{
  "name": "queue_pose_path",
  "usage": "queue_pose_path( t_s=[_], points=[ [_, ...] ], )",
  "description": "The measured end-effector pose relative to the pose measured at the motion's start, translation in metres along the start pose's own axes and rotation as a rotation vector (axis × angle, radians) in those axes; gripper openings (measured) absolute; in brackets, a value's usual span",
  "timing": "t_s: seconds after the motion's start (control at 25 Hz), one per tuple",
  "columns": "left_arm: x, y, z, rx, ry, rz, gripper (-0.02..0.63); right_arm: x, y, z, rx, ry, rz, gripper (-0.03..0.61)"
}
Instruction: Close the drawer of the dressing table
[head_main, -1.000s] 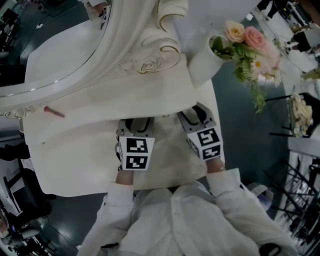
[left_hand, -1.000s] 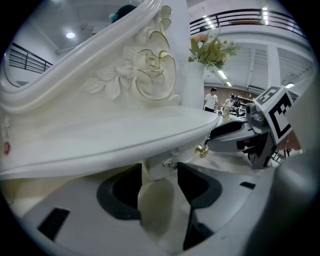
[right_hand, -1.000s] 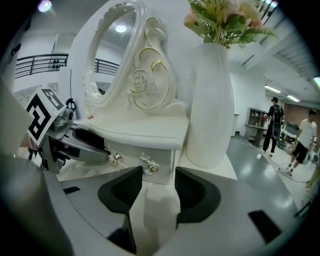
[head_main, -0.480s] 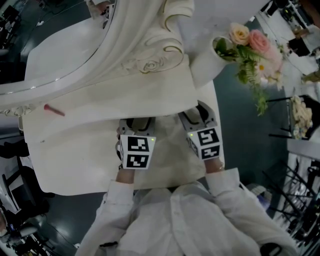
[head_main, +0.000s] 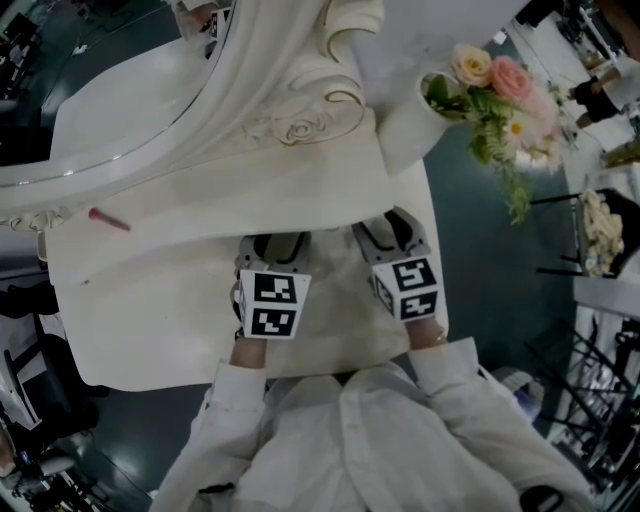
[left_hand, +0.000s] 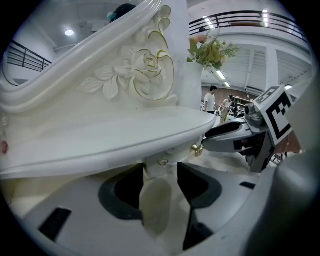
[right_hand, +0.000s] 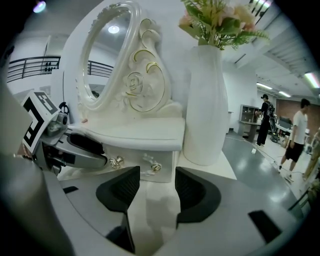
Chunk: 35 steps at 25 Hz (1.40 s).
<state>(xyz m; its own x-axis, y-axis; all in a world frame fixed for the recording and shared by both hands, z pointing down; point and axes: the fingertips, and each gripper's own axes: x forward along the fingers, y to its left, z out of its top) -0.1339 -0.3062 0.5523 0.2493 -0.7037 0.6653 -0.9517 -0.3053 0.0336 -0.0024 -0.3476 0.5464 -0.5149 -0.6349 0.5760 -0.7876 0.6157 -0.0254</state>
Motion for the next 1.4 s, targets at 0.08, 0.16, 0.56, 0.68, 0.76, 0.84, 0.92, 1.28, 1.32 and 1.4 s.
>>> queue_pose_path(
  t_s=[0.08, 0.16, 0.56, 0.68, 0.76, 0.84, 0.92, 1.28, 1.32, 1.4],
  points=[
    [-0.004, -0.001, -0.002, -0.001, 0.008, -0.008, 0.204, -0.003, 0.001, 0.001, 0.020, -0.007, 0.001, 0.216],
    [-0.009, -0.003, -0.003, 0.002, 0.009, -0.015, 0.204, -0.006, 0.003, 0.001, 0.034, -0.011, 0.003, 0.216],
    [-0.043, -0.016, 0.002, -0.035, -0.035, -0.056, 0.204, -0.034, 0.025, 0.015, 0.015, -0.082, 0.062, 0.216],
    [-0.054, -0.025, 0.009, -0.064, -0.067, -0.094, 0.204, -0.046, 0.032, 0.028, 0.022, -0.132, 0.074, 0.216],
    [-0.061, -0.028, 0.016, -0.073, -0.082, -0.101, 0.204, -0.052, 0.036, 0.037, 0.031, -0.162, 0.079, 0.216],
    [-0.068, -0.030, 0.025, -0.062, -0.107, -0.104, 0.204, -0.060, 0.043, 0.045, 0.029, -0.184, 0.099, 0.216],
    [-0.075, -0.034, 0.034, -0.052, -0.132, -0.113, 0.204, -0.066, 0.052, 0.049, 0.022, -0.190, 0.136, 0.216],
    [-0.112, -0.050, 0.070, -0.027, -0.244, -0.161, 0.204, -0.100, 0.076, 0.074, 0.064, -0.239, 0.223, 0.199],
    [-0.117, -0.053, 0.073, -0.024, -0.256, -0.171, 0.204, -0.104, 0.078, 0.078, 0.062, -0.249, 0.227, 0.167],
    [-0.124, -0.059, 0.079, -0.014, -0.271, -0.196, 0.202, -0.111, 0.082, 0.088, 0.050, -0.272, 0.235, 0.118]
  ],
)
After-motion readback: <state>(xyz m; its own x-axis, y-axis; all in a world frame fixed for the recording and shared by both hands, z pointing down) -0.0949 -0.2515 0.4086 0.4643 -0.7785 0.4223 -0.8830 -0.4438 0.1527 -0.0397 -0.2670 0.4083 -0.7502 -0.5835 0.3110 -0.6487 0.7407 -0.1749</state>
